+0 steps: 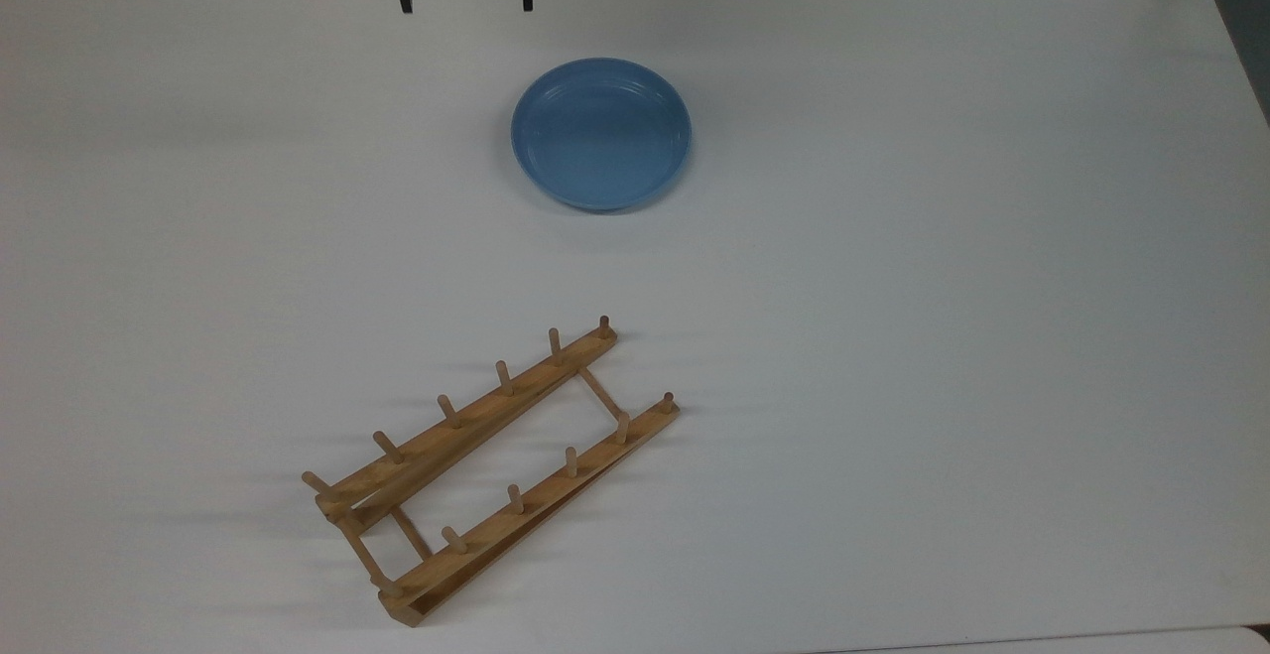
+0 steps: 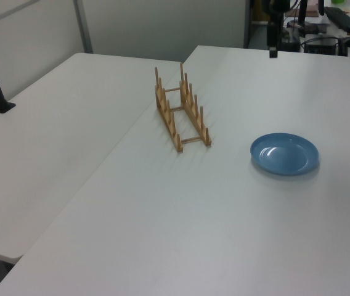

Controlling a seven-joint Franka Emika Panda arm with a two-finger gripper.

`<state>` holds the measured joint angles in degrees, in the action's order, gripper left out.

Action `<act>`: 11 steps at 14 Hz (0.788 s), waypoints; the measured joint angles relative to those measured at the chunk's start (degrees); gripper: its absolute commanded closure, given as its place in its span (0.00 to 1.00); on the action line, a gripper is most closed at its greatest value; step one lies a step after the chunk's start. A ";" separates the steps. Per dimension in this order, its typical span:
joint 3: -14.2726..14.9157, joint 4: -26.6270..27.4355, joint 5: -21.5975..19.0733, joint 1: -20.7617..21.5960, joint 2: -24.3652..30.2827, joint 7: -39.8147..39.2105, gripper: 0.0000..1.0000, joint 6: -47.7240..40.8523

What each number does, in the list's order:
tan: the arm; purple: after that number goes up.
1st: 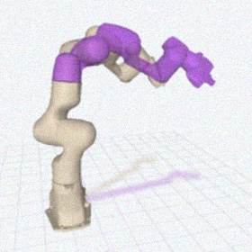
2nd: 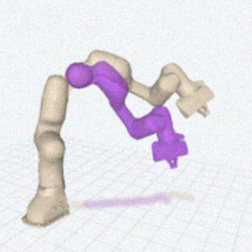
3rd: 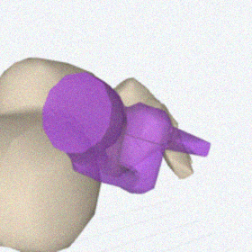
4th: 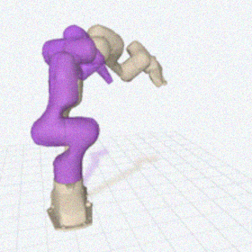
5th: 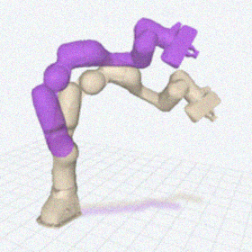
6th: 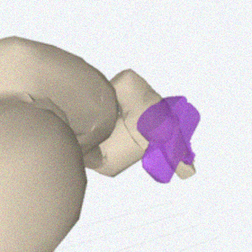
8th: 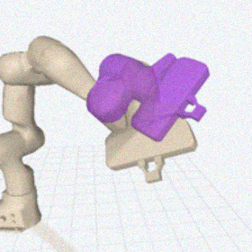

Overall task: Place plate in plate rack
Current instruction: 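Move the open gripper toward the light blue plate, then lower the gripper onto the plate rim and close it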

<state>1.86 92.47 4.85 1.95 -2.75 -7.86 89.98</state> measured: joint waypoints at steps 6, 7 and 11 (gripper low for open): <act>-0.20 16.19 -0.07 -0.12 -2.43 -8.94 0.02 13.56; -0.28 17.82 -0.07 -0.01 -3.76 -8.98 0.11 15.81; -0.43 19.42 0.02 0.64 -9.42 -9.27 0.45 20.20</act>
<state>1.43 111.89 4.86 2.59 -12.17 -17.12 110.18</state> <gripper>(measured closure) 0.106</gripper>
